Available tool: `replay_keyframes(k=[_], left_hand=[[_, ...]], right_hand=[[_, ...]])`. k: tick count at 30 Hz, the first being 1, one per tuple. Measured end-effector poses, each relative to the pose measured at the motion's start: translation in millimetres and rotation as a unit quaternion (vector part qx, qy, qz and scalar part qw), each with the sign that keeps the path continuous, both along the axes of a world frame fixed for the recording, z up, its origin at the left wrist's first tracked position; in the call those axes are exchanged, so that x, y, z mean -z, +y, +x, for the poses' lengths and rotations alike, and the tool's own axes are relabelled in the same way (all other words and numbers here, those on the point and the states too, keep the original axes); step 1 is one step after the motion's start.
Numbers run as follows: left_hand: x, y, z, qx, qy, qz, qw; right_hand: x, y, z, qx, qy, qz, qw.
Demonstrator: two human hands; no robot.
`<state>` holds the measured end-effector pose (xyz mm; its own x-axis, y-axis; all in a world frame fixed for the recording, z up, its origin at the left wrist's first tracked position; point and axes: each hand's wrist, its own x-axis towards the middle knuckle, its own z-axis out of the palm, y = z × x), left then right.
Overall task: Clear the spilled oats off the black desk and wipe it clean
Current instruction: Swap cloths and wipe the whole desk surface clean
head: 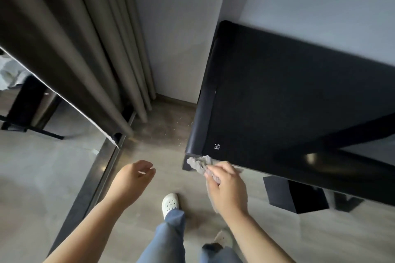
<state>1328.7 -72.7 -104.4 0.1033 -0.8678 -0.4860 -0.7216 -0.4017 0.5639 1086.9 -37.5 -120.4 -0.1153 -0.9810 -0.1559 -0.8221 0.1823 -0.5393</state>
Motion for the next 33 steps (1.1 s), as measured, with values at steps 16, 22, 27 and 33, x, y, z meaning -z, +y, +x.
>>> replay_keyframes(k=[16, 22, 27, 33], left_hand=[[-129.0, 64.4, -285.8, 0.249, 0.086, -0.13, 0.956], [-174.6, 100.2, -418.0, 0.356, 0.132, -0.156, 0.912], [-186.3, 107.1, -490.3, 0.419, 0.153, -0.155, 0.882], [-184.5, 83.6, -577.8, 0.487, 0.17, -0.142, 0.845]], right_hand=[[-167.6, 159.1, -281.1, 0.364, -0.158, -0.163, 0.903], [-214.4, 241.5, -381.4, 0.453, -0.149, -0.241, 0.845], [-225.8, 282.7, -432.5, 0.526, -0.128, -0.278, 0.794], [-226.4, 290.8, -490.0, 0.578, -0.101, -0.286, 0.758]])
